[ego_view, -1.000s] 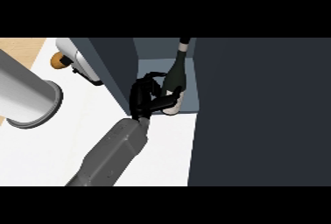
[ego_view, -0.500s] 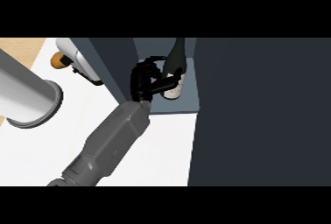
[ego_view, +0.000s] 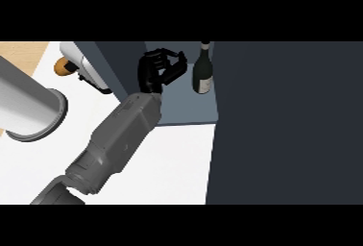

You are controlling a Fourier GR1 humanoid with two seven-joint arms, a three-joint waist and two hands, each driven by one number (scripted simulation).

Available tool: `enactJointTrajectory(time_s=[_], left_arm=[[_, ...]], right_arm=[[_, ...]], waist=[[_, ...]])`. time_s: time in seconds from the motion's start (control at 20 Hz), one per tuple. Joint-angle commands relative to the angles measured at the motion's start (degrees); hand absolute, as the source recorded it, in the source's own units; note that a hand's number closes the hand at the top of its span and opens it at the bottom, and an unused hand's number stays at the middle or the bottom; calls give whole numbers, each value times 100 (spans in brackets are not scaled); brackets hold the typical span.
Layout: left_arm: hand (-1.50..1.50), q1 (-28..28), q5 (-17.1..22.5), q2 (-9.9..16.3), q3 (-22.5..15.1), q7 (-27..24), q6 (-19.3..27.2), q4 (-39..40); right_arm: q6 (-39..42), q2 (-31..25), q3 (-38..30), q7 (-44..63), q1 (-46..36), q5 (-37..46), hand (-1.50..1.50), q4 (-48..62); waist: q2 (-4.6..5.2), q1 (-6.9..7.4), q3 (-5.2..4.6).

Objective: Pick up the wine, place it into the cabinet and close the cabinet

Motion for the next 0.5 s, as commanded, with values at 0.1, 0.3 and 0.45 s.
enactJointTrajectory(time_s=[0.1, 0.3, 0.45], left_arm=[[-150, -392, -504, -71, -178, -212, 822, 789], [-150, -519, -655, 255, -196, -64, 642, 1270], [-150, -693, -681, 190, -109, 17, 671, 1552]], right_arm=[[-125, 80, 182, 468, 56, -351, -150, -810], [27, -38, 30, 458, 194, -611, -150, -968], [141, -1, 192, 60, 468, -452, -150, -823]], waist=[[11, -27, -2], [34, -78, 0], [53, -160, 2]])
